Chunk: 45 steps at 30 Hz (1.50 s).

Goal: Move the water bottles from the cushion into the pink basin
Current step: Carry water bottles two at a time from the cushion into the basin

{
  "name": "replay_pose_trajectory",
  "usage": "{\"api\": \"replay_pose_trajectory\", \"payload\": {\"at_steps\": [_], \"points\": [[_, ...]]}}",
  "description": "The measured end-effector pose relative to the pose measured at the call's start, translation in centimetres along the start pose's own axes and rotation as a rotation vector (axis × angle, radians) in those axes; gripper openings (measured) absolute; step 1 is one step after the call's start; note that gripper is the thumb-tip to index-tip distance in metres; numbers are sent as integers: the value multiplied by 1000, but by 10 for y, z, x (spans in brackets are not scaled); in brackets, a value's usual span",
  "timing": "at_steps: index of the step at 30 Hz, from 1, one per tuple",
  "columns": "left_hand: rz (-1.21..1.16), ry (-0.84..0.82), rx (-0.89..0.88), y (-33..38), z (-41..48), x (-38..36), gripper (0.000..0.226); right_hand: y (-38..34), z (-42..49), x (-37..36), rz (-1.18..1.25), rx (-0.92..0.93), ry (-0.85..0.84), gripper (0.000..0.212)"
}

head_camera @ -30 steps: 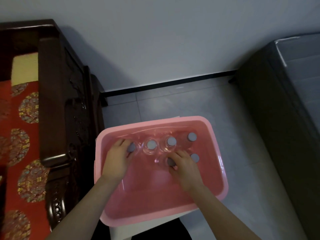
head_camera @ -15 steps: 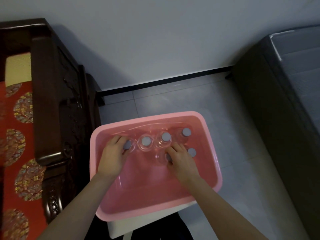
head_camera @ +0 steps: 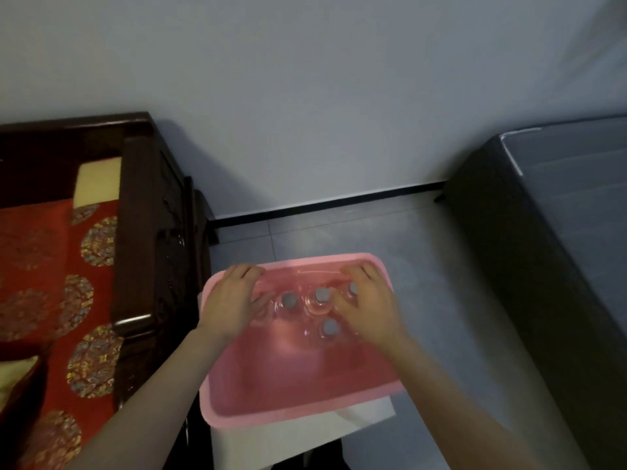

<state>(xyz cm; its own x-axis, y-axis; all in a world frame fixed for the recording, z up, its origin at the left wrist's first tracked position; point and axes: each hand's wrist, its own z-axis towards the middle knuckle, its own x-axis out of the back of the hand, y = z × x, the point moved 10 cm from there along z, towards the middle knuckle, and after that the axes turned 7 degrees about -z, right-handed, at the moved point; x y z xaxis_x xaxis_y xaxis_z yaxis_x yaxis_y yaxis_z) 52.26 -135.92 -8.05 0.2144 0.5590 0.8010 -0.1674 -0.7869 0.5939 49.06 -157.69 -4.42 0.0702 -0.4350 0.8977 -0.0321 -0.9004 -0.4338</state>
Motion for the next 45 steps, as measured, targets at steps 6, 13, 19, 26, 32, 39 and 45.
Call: {"api": "replay_pose_trajectory", "payload": {"at_steps": [6, 13, 19, 26, 32, 39, 45], "points": [[-304, 378, 29, 52, -37, 131, 29, -62, -4, 135, 244, 113, 286, 39], [-448, 728, 168, 62, -159, 227, 34, -112, -49, 189, 195, 332, 306, 40], [-280, 919, 307, 57, -310, 266, 46, -180, -100, 171, 165, 509, 213, 44], [-126, 1154, 560, 37, -543, 317, 51, -312, -187, 121, 119, 807, 11, 62], [46, 1326, 718, 44, -718, 340, 56, -412, -260, 82, 170, 990, -96, 64], [89, 1402, 901, 16, -857, 339, 60, -529, -372, 14, 233, 1108, -173, 64], [43, 1292, 979, -60, -957, 344, 65, -611, -440, -47, 308, 1096, -221, 56]]}}
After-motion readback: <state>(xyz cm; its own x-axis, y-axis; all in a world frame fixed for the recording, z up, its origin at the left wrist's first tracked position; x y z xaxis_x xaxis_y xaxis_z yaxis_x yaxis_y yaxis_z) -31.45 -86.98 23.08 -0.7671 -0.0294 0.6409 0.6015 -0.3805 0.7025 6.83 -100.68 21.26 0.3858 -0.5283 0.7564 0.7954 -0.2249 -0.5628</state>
